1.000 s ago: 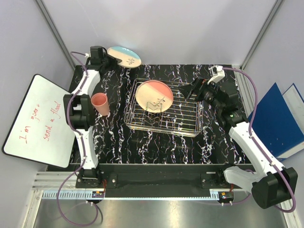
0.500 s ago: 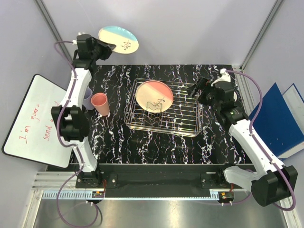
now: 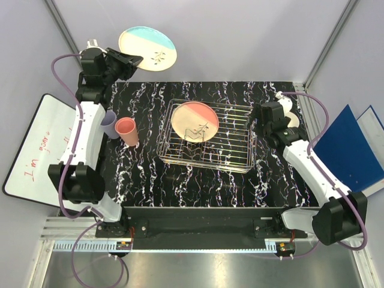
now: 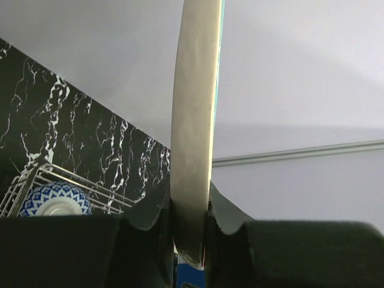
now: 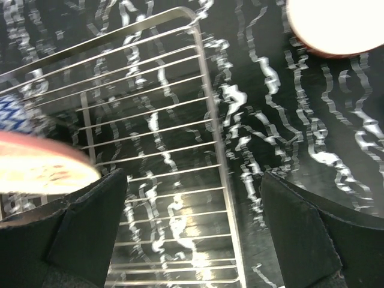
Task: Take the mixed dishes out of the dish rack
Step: Move the dish rack to the center of the board.
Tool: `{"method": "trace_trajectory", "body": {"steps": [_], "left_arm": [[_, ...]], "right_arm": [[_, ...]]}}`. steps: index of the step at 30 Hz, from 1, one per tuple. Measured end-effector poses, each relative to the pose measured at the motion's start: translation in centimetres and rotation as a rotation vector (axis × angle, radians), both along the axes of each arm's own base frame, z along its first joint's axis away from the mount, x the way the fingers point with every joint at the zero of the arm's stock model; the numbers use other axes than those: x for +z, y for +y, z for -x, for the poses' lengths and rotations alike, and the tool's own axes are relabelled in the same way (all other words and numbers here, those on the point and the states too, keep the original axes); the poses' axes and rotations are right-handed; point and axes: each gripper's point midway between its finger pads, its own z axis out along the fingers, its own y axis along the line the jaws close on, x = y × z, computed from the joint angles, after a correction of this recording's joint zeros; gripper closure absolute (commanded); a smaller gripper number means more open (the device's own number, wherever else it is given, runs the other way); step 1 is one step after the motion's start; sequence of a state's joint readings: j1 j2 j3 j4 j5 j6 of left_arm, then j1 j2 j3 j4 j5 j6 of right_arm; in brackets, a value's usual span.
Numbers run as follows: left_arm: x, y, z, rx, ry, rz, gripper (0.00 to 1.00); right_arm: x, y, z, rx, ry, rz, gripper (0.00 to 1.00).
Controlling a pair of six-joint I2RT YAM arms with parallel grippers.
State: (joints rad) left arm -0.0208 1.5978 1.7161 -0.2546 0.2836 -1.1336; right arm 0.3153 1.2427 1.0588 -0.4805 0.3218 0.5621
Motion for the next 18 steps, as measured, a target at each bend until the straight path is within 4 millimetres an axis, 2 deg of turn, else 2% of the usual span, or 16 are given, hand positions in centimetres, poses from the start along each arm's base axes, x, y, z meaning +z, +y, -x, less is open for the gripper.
{"method": "trace_trajectory", "body": {"steps": [6,11,14,15,18], "left_arm": [[-1.0,-0.1,1.0,-0.010,0.026,0.001,1.00],[-0.5,-0.3,2.2,-0.024,0.024,0.004,1.00],[0.0,-0.4,2.9,-0.032,0.010,0.005,1.00],[0.1,-0.5,3.1,-0.034,0.005,0.006,1.00],[0.2,-0.6,3.9,-0.044,0.001,0.009,1.00]], "right_arm": [[-1.8,-1.3,-0.5,-0.039,0.044,0.072,0.00],[-5.8,-1.7,-1.4,-0.044,0.152,0.107,0.01],[-7.7,-1.5,-1.7,-0.033,0.199,0.109,0.10],[-8.4,-1.3,-1.8,-0.026,0.214,0.110,0.22],[-9.5,-0.9,-2.2,-0.002,0.237,0.112,0.47]]}}
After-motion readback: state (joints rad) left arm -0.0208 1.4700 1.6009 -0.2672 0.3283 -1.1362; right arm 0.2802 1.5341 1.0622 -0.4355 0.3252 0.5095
